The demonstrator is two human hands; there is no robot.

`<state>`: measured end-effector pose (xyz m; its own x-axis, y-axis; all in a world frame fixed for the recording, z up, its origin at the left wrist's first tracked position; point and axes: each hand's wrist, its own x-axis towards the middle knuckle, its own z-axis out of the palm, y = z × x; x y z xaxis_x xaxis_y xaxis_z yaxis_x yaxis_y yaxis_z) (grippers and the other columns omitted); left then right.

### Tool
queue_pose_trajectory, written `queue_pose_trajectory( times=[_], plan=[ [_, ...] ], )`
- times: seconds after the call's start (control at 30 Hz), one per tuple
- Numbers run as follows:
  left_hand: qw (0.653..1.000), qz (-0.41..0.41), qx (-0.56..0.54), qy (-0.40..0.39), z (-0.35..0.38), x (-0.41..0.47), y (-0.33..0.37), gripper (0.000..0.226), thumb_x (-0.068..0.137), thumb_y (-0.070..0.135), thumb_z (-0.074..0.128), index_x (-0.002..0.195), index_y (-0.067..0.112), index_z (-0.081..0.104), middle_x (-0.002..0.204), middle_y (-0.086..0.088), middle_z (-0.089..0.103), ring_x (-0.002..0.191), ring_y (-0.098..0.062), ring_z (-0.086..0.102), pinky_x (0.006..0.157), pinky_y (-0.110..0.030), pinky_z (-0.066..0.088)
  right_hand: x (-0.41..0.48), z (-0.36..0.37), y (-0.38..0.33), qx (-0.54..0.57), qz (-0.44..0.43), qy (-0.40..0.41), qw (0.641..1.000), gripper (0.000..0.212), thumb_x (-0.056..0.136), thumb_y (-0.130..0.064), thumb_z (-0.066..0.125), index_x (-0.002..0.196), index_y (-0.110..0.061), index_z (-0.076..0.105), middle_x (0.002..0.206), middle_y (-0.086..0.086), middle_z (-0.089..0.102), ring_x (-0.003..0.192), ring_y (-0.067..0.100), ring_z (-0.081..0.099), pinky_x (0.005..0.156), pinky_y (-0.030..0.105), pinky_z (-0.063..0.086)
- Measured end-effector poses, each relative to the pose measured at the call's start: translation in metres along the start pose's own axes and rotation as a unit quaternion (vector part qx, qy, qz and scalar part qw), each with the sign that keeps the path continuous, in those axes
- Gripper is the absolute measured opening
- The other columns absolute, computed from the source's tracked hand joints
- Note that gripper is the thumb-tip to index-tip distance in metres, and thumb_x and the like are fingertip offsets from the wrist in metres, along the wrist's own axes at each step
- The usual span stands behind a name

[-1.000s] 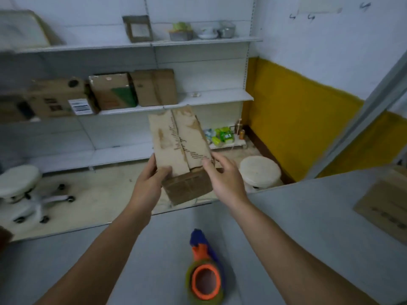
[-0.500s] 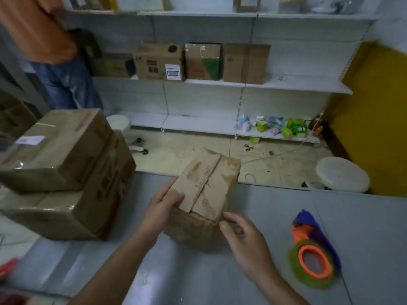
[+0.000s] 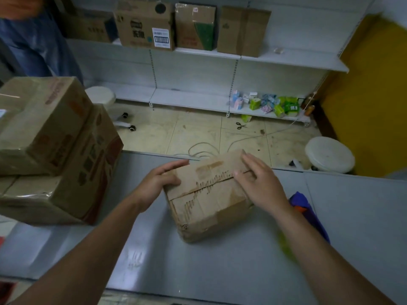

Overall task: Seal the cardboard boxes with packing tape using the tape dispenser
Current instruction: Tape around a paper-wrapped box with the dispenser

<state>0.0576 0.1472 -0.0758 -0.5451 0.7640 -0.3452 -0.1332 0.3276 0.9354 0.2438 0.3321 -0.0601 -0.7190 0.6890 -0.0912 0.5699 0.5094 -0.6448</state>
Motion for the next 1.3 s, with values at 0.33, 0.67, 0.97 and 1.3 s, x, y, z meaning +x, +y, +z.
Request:
queue_pose_trajectory(
  times=[0.33,0.67,0.97,1.3],
  plan=[
    [0.841,0.135,0.51,0.115,0.041,0.0,0.0,0.058,0.101,0.046,0.018,0.156,0.028,0.012,0.164,0.005,-0.003,0.15,-0.019,-0.014,0.123,-0.043,0.001,-0.035,0.016,0.019,-0.109,-0.038,0.145,0.983,0.055,0.084,-0.056,0.056,0.13,-0.025,0.052,0.14,-0.001,0.039,0.131,0.022,0.037,0.103,0.036,0.037],
    [0.719,0.187,0.669,0.016,0.048,0.005,0.0,0.086,0.08,0.067,-0.014,0.154,0.022,-0.013,0.162,-0.007,-0.018,0.148,-0.025,-0.022,0.12,-0.043,-0.015,-0.013,0.025,0.003,-0.299,-0.103,-0.066,0.946,0.073,0.088,-0.069,0.005,0.15,-0.035,-0.015,0.156,-0.01,-0.03,0.142,0.014,-0.032,0.115,0.051,-0.019],
    [0.674,0.256,0.688,-0.082,0.026,-0.005,-0.001,0.131,0.059,0.102,0.028,0.155,0.024,-0.015,0.159,-0.01,-0.026,0.146,-0.025,-0.029,0.119,-0.046,-0.015,-0.013,0.018,0.005,-0.241,-0.121,-0.061,0.961,0.073,0.084,-0.068,-0.003,0.152,-0.039,0.0,0.161,-0.013,-0.009,0.146,0.008,-0.018,0.116,0.045,-0.018],
    [0.752,0.22,0.62,-0.042,0.041,-0.002,0.02,0.104,0.071,0.089,0.0,0.155,0.029,0.01,0.164,-0.003,0.002,0.151,-0.021,-0.005,0.122,-0.042,-0.006,-0.019,0.021,-0.012,-0.274,-0.075,-0.085,0.955,0.069,0.093,-0.061,0.005,0.151,-0.03,-0.013,0.156,-0.007,-0.031,0.141,0.014,-0.035,0.116,0.048,-0.019]
  ],
)
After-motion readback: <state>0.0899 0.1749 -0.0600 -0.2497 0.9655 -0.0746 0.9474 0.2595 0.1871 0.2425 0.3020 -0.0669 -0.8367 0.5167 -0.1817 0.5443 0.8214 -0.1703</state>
